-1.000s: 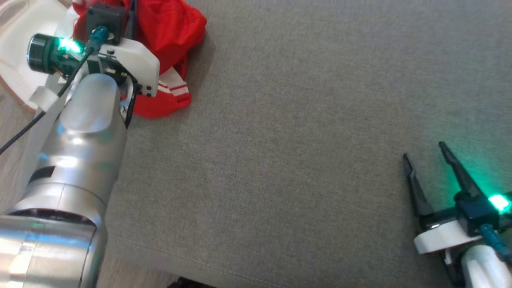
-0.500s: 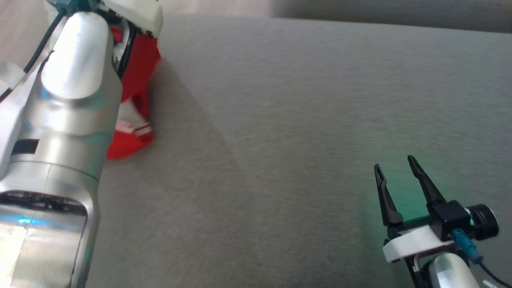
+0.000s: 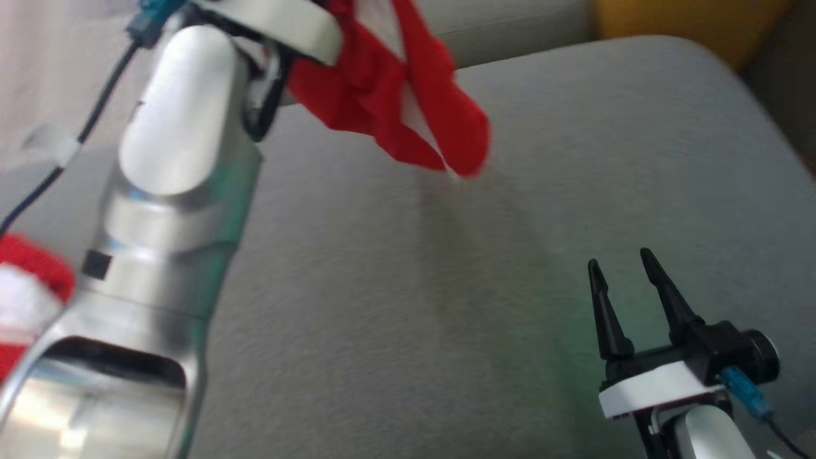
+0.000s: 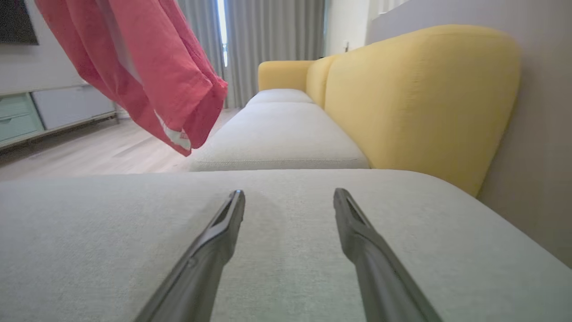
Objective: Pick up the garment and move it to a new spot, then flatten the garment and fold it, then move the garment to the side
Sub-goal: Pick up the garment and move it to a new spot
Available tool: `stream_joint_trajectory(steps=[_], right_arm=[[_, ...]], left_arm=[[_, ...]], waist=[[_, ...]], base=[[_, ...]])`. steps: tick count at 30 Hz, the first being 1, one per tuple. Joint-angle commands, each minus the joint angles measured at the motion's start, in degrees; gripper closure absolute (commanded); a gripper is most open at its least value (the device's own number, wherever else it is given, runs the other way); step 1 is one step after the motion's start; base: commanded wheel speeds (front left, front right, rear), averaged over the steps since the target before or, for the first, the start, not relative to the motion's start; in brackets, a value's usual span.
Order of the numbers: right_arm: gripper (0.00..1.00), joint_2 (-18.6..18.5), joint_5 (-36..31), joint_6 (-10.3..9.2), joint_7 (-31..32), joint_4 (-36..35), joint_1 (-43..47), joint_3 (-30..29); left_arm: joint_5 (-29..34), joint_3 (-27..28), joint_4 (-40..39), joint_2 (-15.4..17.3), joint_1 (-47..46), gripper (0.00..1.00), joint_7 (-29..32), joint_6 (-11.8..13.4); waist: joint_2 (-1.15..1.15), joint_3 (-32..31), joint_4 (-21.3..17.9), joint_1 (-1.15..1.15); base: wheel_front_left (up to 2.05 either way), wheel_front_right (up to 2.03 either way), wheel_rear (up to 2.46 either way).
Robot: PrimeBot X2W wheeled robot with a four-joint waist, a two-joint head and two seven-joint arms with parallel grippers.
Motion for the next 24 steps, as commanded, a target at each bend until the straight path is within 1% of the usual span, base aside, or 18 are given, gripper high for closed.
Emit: stream_joint_trajectory(steps=[1,6,10,12,14,17,19,20,22,24], right_arm=[[0.0,-0.1,0.6,0.22,-0.2,-2.2,-1.5,1.4],[0.0,-0.1,3.2,0.22,-0.2,-3.0,-2.8,2.5],[0.0,-0.1,5.1,0.22,-0.2,-3.6,-4.1,3.8],[0.0,-0.1,5.9,0.22,-0.2,-3.8,-4.6,4.2],[0.0,-0.1,6.4,0.22,-0.2,-3.8,-5.1,4.5],[0.0,-0.1,6.6,0.22,-0.2,-3.8,-5.8,5.0],[0.0,-0.1,6.6,0.22,-0.2,-3.6,-5.9,4.9],[0.0,-0.1,6.6,0.22,-0.2,-3.6,-5.9,4.9],[0.0,-0.1,6.1,0.22,-0.2,-3.4,-5.8,4.3],[0.0,-0.1,5.4,0.22,-0.2,-3.1,-5.6,3.6]], left_arm=[[-0.7,0.8,-2.5,1.4,-1.0,1.0,0.7,0.4],[-3.4,-3.0,-4.4,0.6,3.6,1.0,5.2,2.5],[-5.7,-6.2,-1.7,0.5,9.4,1.0,7.5,5.4],[-7.1,-7.7,0.5,0.4,12.6,1.0,7.0,7.2],[-8.3,-8.4,3.5,0.4,15.7,1.0,5.1,8.6],[-8.4,-9.3,7.4,0.4,19.2,1.0,-1.4,11.5],[-8.7,-9.8,9.4,0.4,21.2,0.0,-4.3,12.6],[-8.7,-9.8,9.4,0.4,21.2,0.0,-4.3,12.6],[-8.8,-10.3,9.5,0.4,22.4,0.0,-5.6,13.9],[-8.4,-9.4,6.2,0.4,23.8,0.0,-5.8,16.2]], waist=[[0.0,-1.6,-5.8,0.01],[0.0,0.4,-10.7,0.01],[0.0,3.0,-13.3,0.01],[0.0,4.5,-14.1,0.01],[0.0,6.1,-14.5,0.01],[0.0,8.2,-13.9,0.01],[0.0,9.0,-12.8,0.01],[0.0,9.0,-12.8,0.01],[0.0,9.3,-10.9,0.01],[0.0,9.1,-8.5,0.01]], base=[[0.0,0.0,0.0],[0.0,0.0,0.0],[0.0,0.0,0.0],[0.0,0.0,0.0],[0.0,0.0,0.0],[0.0,0.0,0.0],[0.0,0.0,0.0],[0.0,0.0,0.0],[0.0,0.0,0.0],[0.0,0.0,0.0]])
